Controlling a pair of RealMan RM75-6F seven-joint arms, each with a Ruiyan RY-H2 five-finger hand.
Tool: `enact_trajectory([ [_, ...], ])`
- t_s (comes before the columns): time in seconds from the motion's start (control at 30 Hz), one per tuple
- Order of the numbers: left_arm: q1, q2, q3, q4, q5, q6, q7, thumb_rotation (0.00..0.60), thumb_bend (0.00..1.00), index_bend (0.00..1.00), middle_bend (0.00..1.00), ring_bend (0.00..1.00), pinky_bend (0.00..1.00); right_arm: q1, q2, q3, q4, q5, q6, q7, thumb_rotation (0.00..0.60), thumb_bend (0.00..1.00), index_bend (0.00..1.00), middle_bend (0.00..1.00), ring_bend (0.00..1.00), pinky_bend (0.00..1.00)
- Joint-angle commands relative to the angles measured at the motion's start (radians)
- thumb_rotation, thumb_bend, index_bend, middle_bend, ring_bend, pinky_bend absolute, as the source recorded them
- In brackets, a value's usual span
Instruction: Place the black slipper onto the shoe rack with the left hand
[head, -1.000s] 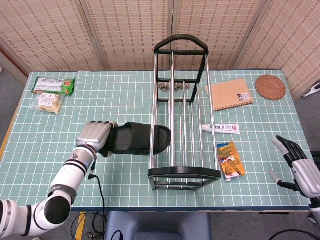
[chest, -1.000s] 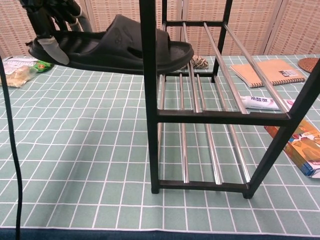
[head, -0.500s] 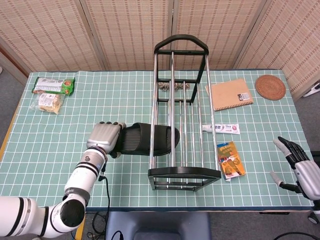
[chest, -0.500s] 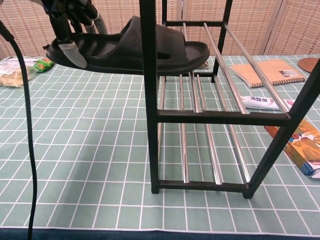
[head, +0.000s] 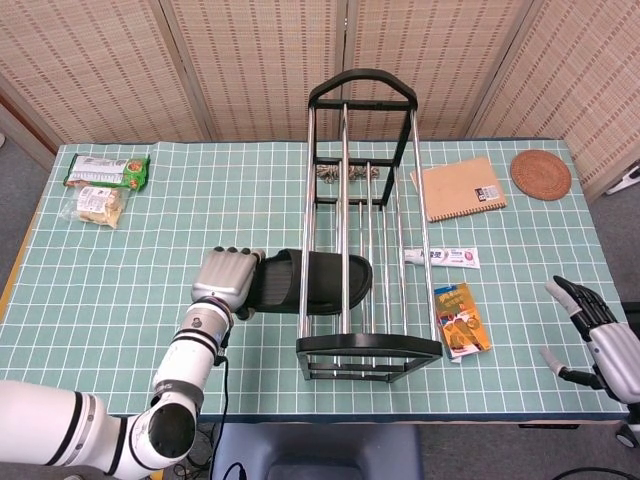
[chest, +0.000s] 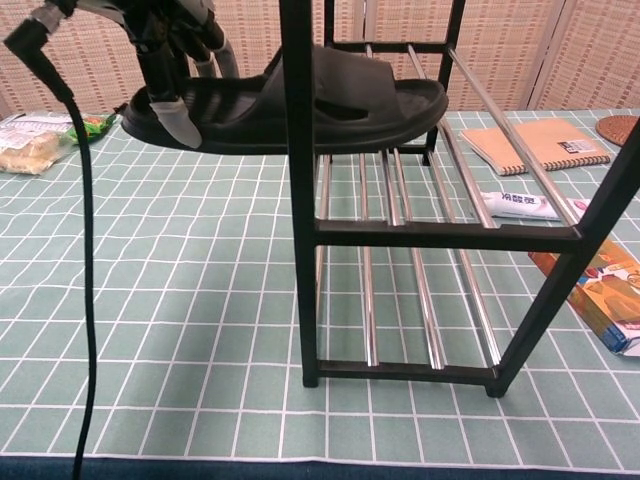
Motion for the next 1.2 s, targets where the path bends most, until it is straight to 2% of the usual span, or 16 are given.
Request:
enact_trajectory([
  [0.03, -0.009, -0.028, -0.021, 0.021, -0.015, 0.014, 0.022, 0.6, 0.26, 0.36, 0.38, 0.2, 0.18, 0.0, 0.001, -0.004, 0.001, -0.007, 0.002, 0.002, 0.6, 0.34, 0.0, 0.0, 0.0, 0.0],
  [0.27, -0.029, -0.079, -0.073, 0.054, -0.041, 0.044, 0.068, 0.6, 0.26, 0.36, 0.38, 0.2, 0.18, 0.0, 0.005, -0.008, 0.0, -0.011, 0.008, 0.007, 0.6, 0.34, 0.0, 0.0, 0.0, 0.0],
  [0.67, -0.035, -0.102, -0.154, 0.044, -0.068, 0.115, 0.12, 0.6, 0.26, 0.35, 0.38, 0.2, 0.19, 0.001, 0.008, -0.014, -0.006, -0.019, 0.015, 0.003, 0.6, 0.34, 0.0, 0.0, 0.0, 0.0],
  [1.07, -0.037, -0.148, -0.205, 0.043, -0.082, 0.186, 0.159, 0.6, 0.26, 0.33, 0.38, 0.2, 0.19, -0.005, 0.009, -0.019, -0.006, -0.028, 0.034, 0.003, 0.6, 0.34, 0.0, 0.0, 0.0, 0.0],
  [1.2, -0.031, -0.16, -0.22, 0.045, -0.078, 0.187, 0.17, 0.6, 0.26, 0.3, 0.38, 0.2, 0.19, -0.006, 0.009, -0.018, -0.004, -0.026, 0.037, 0.004, 0.6, 0.34, 0.0, 0.0, 0.0, 0.0],
])
